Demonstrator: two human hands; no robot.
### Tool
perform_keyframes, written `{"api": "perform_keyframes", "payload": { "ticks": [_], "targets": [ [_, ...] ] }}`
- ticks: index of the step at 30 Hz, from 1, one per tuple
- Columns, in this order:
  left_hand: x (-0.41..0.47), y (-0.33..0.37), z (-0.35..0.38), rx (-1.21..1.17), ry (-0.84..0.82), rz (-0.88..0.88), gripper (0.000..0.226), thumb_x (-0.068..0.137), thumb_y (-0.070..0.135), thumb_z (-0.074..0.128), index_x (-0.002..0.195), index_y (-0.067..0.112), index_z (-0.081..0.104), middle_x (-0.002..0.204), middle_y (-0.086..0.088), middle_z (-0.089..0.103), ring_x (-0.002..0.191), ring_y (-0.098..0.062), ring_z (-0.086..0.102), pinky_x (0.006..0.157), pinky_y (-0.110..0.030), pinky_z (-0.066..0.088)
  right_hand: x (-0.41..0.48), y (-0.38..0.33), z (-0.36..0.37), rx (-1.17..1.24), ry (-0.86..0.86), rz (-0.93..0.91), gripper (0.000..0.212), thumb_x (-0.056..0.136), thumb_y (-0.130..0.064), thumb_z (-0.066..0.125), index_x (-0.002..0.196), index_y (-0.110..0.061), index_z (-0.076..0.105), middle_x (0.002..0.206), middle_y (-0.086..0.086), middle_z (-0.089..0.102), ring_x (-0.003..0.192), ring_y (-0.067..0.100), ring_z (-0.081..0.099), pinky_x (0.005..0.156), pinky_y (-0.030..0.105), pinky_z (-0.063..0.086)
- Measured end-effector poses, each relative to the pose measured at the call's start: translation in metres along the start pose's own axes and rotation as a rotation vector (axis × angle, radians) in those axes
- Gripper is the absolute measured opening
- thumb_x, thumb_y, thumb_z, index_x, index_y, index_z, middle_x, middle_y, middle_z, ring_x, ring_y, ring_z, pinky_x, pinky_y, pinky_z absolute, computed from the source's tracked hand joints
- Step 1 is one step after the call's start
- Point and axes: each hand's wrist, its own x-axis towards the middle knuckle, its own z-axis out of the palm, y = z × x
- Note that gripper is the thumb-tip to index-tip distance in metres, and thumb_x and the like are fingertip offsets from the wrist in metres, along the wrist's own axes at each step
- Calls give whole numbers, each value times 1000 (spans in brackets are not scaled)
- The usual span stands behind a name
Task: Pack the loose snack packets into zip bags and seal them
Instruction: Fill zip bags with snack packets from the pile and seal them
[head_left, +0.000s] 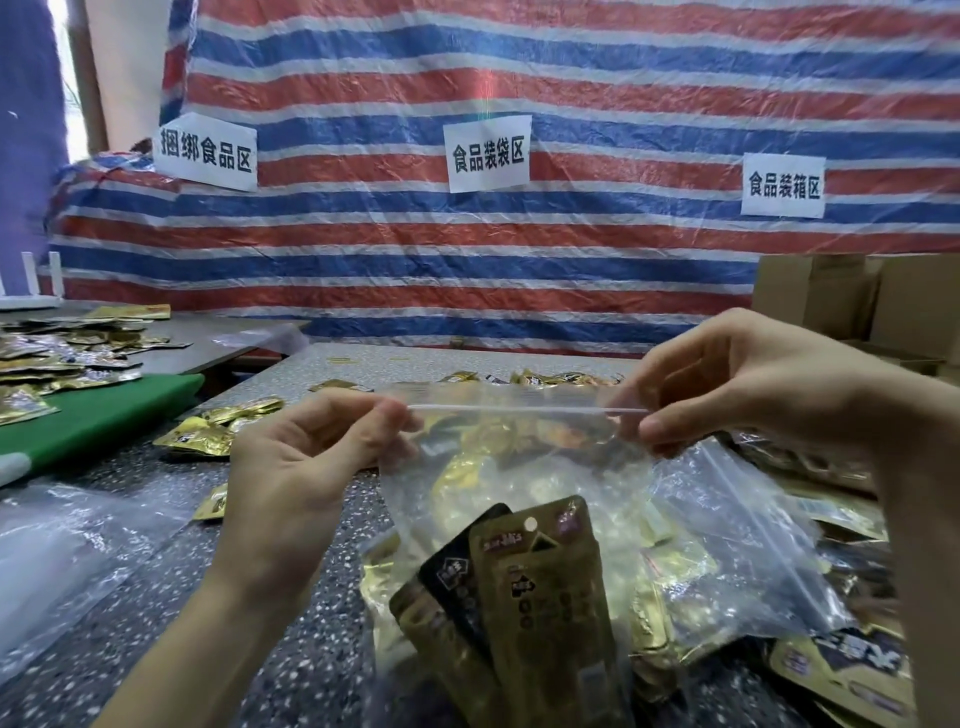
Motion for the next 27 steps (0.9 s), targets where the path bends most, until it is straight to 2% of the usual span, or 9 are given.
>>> {"api": "perform_keyframes", "payload": {
  "ticks": [3, 5, 7, 12, 16, 18, 20, 23, 27],
  "targets": [
    [-2, 0, 2, -2, 8, -18, 46, 57, 58, 85, 82, 20, 80, 82, -10, 75, 72, -18, 69, 69, -22, 57, -3, 3, -4, 56, -5, 12, 34, 69, -9, 77, 103, -9, 78, 97, 21, 76, 86, 29, 75, 71, 27, 59],
    [-2, -1, 3, -10, 15, -23, 25, 66, 41, 81, 80, 20, 80, 80, -10, 75, 72, -18, 68, 67, -22, 56, -2, 3, -4, 76, 28, 21, 33, 69, -5, 76, 102, -10, 77, 94, 22, 76, 83, 30, 76, 69, 26, 59],
    [-3, -1, 4, -25, 37, -22, 17, 67, 32, 74, 78, 20, 80, 77, -8, 74, 71, -18, 67, 66, -20, 56, 0, 0, -2, 68, 94, 9, 33, 68, -2, 78, 99, -11, 78, 92, 22, 76, 81, 29, 76, 67, 26, 59],
    [-3, 6, 3, -53, 55, 30, 42, 59, 52, 85, 81, 17, 79, 79, -9, 74, 71, -17, 67, 68, -19, 55, 3, -13, 5, 65, 280, -49, 23, 58, 1, 75, 77, -10, 81, 81, 17, 77, 75, 23, 75, 64, 21, 59],
    [-5, 6, 4, -29, 48, 39, 43, 60, 53, 85, 80, 16, 78, 78, -11, 73, 69, -19, 65, 66, -21, 55, 5, -16, 8, -7, 348, -15, 26, 66, 14, 70, 71, -9, 81, 77, 16, 76, 77, 27, 74, 71, 31, 59],
    [-7, 6, 6, -10, 48, 36, 25, 69, 40, 80, 80, 17, 79, 78, -12, 72, 70, -21, 64, 65, -21, 55, 5, -16, 9, -52, 324, 22, 23, 69, 9, 75, 76, -12, 82, 79, 15, 77, 82, 32, 71, 80, 40, 55],
    [-8, 5, 8, 22, 52, 43, 11, 74, 28, 76, 80, 19, 78, 78, -11, 72, 70, -21, 64, 65, -22, 55, 4, -17, 11, -99, 233, 55, 14, 68, -7, 82, 81, -15, 82, 83, 13, 77, 81, 31, 66, 81, 45, 52],
    [-8, 3, 11, 61, 50, 45, 8, 81, 24, 71, 82, 18, 77, 78, -7, 72, 71, -17, 64, 66, -21, 54, 2, -17, 13, -134, 149, 80, 37, 51, -35, 83, 81, -15, 81, 84, 13, 77, 78, 28, 65, 82, 50, 50],
    [-7, -1, 10, -4, 57, -25, 11, 85, 22, 66, 78, 21, 75, 76, -5, 68, 71, -19, 62, 67, -23, 55, 0, -14, 10, -104, 116, 39, 36, 57, -41, 83, 82, -15, 80, 84, 13, 75, 75, 26, 62, 77, 47, 48]
  ]
}}
